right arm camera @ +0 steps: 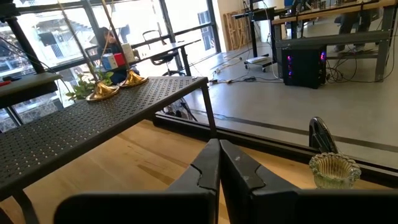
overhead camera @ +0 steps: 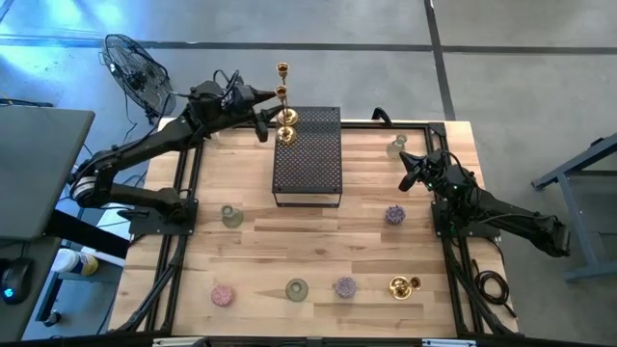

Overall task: Pick & Place candle stick holders
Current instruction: Put the left gold candle holder on the shelf aligned with the other gold candle holder, then put the gold candle holder on the shelf aligned with the other gold candle holders

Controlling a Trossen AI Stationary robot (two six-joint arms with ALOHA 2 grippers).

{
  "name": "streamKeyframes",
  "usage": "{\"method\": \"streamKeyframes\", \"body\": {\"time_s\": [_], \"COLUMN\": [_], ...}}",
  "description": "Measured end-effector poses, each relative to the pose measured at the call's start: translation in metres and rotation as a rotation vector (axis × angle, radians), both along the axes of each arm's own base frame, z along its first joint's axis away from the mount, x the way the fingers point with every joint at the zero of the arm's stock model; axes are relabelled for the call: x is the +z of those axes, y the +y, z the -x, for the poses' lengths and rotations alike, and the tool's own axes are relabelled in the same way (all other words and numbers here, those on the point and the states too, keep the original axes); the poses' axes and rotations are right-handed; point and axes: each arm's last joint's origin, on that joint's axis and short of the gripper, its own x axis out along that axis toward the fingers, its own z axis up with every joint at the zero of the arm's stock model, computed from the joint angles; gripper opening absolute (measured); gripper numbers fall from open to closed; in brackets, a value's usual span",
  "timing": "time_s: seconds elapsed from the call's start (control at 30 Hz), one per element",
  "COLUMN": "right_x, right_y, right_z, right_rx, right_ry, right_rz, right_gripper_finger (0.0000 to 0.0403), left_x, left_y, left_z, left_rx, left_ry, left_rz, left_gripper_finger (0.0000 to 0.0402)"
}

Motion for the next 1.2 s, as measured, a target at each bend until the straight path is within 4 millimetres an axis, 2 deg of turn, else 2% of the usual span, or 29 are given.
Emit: {"method": "streamKeyframes", "body": {"time_s": [0.2,0.3,0.43,0.5,0.63,0.7,0.83,1.0,1.2], "right_x": [0.0,0.0,0.005,0.012,0.037,0.05,0.074,0.095,0.106], "right_y": [0.0,0.0,0.0,0.0,0.008,0.012,0.022,0.044,0.091], "right_z": [0.0,0.0,0.0,0.0,-0.003,-0.004,-0.008,-0.025,-0.045], "right_rx": [0.0,0.0,-0.001,0.029,0.242,0.294,0.347,0.432,0.503], "right_ry": [0.0,-0.002,-0.048,-0.095,-0.087,-0.018,0.167,0.352,0.586], "right_rz": [0.0,0.001,0.024,0.047,0.051,0.006,-0.14,-0.286,-0.424], "right_gripper_finger": [0.0,0.0,0.0,0.0,0.0,0.0,0.0,0.0,0.0], "left_x": [-0.001,0.002,-0.001,-0.013,-0.048,-0.063,-0.096,-0.123,-0.131], "left_y": [-0.001,-0.007,-0.024,-0.034,-0.053,-0.06,-0.066,-0.068,-0.069], "left_z": [0.001,0.009,0.024,0.025,0.029,0.031,0.037,0.042,0.043], "left_rx": [0.0,-0.033,-0.13,-0.186,-0.263,-0.284,-0.288,-0.28,-0.28], "left_ry": [0.029,0.057,0.154,0.185,0.219,0.187,0.139,0.096,0.106], "left_rz": [-0.015,-0.019,0.026,0.04,0.029,0.006,0.006,0.01,0.017], "left_gripper_finger": [0.0198,0.0194,0.0154,0.0116,0.0029,0.0008,0.0024,0.0028,0.0028]}}
